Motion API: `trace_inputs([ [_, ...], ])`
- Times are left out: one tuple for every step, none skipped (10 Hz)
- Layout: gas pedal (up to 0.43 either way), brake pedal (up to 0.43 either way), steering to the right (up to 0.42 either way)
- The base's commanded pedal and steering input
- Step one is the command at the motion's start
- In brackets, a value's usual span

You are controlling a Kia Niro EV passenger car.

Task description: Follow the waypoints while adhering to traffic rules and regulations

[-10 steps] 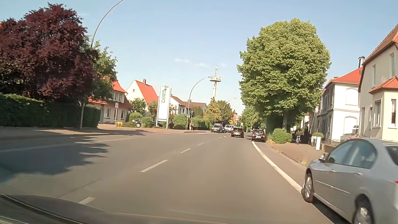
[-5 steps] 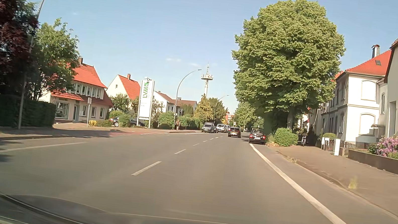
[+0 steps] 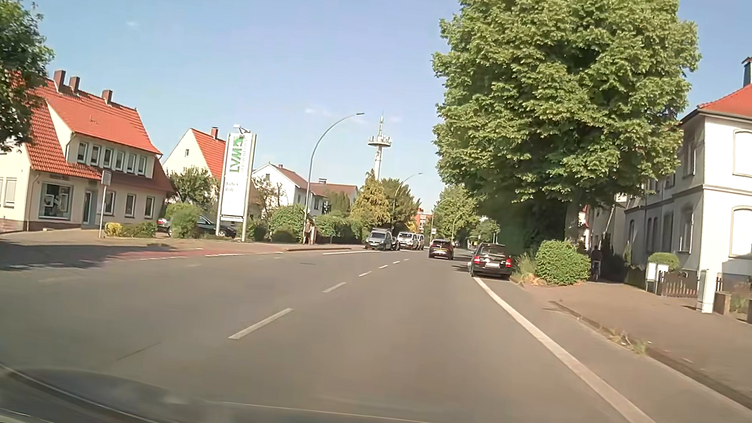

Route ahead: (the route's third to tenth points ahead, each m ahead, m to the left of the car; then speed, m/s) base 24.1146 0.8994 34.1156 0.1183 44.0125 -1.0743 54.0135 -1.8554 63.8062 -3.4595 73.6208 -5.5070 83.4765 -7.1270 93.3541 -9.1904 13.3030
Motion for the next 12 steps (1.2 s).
trace_inputs([
  [0.138,0.006,0.015],
  [0.130,0.006,0.016],
  [0.130,0.006,0.016],
  [0.130,0.006,0.015],
  [0.130,0.006,0.016],
  [0.130,0.006,0.016],
  [0.130,0.006,0.015],
  [0.138,0.006,0.014],
  [0.138,0.006,0.013],
  [0.138,0.006,0.011],
  [0.138,0.006,0.010],
  [0.138,0.006,0.009],
])
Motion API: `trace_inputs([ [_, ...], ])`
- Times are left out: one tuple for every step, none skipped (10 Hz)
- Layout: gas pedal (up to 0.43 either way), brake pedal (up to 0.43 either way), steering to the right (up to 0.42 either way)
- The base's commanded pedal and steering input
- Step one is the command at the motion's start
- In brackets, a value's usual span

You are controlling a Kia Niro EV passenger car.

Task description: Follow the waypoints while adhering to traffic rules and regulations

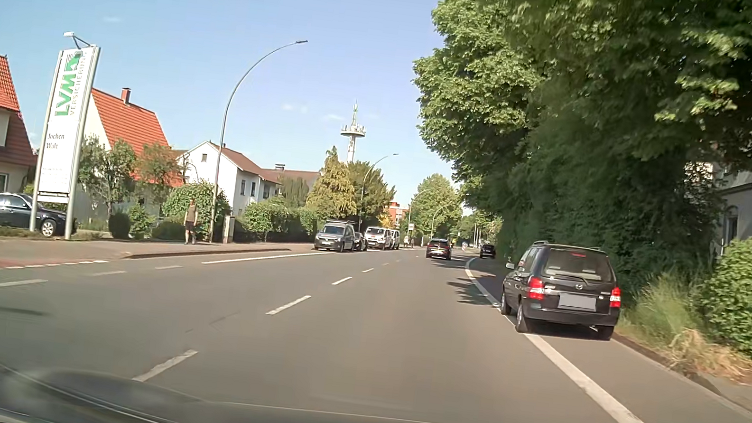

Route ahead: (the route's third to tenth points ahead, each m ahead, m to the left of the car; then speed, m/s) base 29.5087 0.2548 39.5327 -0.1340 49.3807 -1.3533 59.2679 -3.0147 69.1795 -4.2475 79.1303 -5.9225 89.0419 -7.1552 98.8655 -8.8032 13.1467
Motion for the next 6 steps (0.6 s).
trace_inputs([
  [0.138,0.006,0.009],
  [0.138,0.006,0.009],
  [0.138,0.006,0.010],
  [0.138,0.006,0.012],
  [0.138,0.006,0.014],
  [0.138,0.006,0.015],
])
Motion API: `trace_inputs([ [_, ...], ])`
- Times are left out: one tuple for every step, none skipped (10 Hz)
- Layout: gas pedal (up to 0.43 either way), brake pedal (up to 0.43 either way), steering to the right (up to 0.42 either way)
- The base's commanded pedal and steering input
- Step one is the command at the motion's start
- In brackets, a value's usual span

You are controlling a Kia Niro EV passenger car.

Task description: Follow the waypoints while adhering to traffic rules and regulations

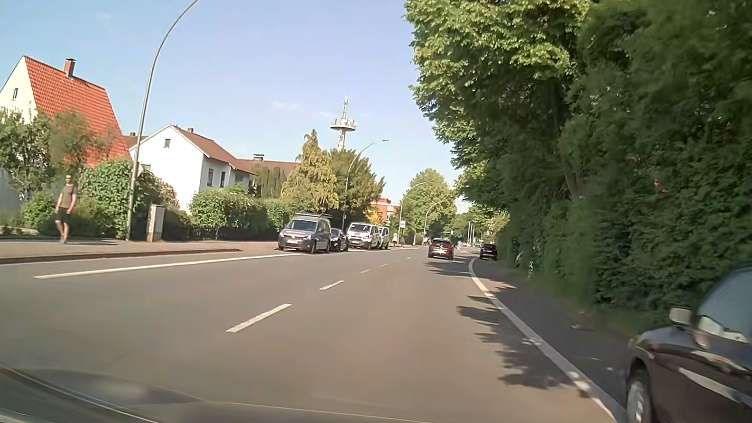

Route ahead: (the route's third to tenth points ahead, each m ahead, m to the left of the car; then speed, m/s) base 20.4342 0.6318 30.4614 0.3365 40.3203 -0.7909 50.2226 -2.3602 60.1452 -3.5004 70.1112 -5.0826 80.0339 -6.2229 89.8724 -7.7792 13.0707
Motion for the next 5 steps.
trace_inputs([
  [0.130,0.006,0.015],
  [0.130,0.006,0.015],
  [0.130,0.006,0.014],
  [0.130,0.006,0.013],
  [0.130,0.006,0.013],
])
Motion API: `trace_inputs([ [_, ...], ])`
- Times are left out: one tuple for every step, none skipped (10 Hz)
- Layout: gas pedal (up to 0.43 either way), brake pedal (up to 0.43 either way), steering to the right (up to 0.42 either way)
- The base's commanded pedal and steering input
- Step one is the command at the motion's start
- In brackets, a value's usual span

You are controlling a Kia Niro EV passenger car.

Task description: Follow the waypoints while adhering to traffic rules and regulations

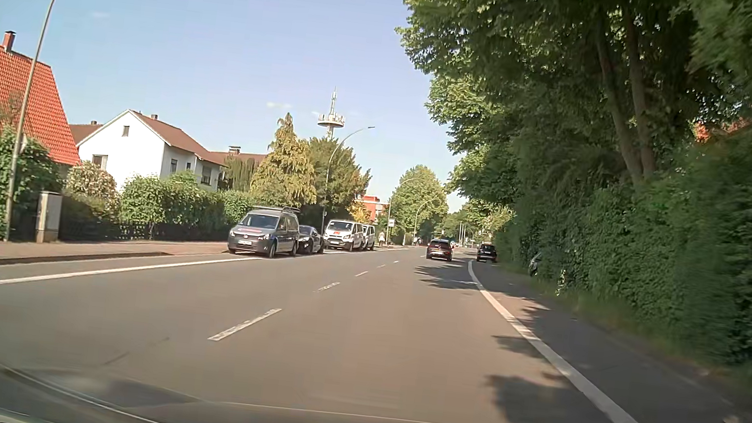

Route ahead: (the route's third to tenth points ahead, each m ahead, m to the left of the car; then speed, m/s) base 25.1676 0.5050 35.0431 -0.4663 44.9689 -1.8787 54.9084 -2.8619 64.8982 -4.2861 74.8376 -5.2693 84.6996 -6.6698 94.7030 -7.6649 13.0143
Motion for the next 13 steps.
trace_inputs([
  [0.130,0.006,0.012],
  [0.130,0.006,0.012],
  [0.130,0.006,0.012],
  [0.130,0.006,0.012],
  [0.130,0.006,0.011],
  [0.130,0.006,0.011],
  [0.130,0.006,0.011],
  [0.130,0.006,0.011],
  [0.130,0.006,0.011],
  [0.130,0.006,0.011],
  [0.130,0.006,0.012],
  [0.130,0.006,0.013],
  [0.130,0.006,0.014],
])
